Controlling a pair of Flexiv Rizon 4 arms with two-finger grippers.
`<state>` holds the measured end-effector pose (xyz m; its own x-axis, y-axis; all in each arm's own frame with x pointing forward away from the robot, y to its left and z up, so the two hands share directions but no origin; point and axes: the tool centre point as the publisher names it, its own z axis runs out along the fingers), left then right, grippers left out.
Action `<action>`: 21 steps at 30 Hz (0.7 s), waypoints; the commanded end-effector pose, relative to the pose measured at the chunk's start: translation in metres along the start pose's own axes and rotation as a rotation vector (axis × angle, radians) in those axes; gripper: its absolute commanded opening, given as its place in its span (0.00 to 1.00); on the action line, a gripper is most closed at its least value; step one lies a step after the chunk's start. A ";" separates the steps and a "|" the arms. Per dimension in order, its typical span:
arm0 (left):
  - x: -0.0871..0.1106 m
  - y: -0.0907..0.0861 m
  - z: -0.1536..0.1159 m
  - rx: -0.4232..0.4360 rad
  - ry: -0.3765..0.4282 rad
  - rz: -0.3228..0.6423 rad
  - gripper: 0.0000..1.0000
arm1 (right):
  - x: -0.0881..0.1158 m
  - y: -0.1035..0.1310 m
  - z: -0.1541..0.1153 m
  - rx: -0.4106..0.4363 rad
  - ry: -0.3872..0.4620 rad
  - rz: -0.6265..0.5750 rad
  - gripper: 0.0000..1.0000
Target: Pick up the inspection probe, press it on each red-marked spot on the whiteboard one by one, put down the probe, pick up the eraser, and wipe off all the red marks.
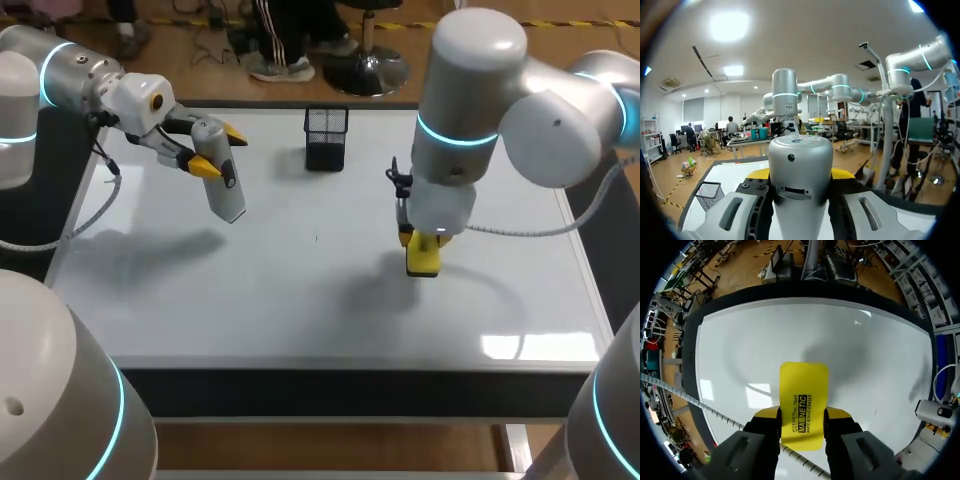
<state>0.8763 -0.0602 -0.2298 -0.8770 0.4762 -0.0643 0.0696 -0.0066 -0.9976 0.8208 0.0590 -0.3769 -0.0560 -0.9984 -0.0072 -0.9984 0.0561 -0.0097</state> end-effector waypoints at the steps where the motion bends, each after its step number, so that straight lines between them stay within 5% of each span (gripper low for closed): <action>1: 0.001 -0.002 0.001 -0.003 -0.001 0.000 0.00 | 0.001 -0.024 0.001 0.002 0.019 -0.018 0.00; 21: 0.001 -0.002 0.001 -0.003 -0.001 0.000 0.00 | -0.008 -0.162 0.016 -0.023 0.001 -0.080 0.00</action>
<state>0.8763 -0.0603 -0.2298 -0.8770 0.4762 -0.0644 0.0696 -0.0066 -0.9976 0.9515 0.0508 -0.3850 0.0237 -0.9996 -0.0157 -0.9987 -0.0230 -0.0449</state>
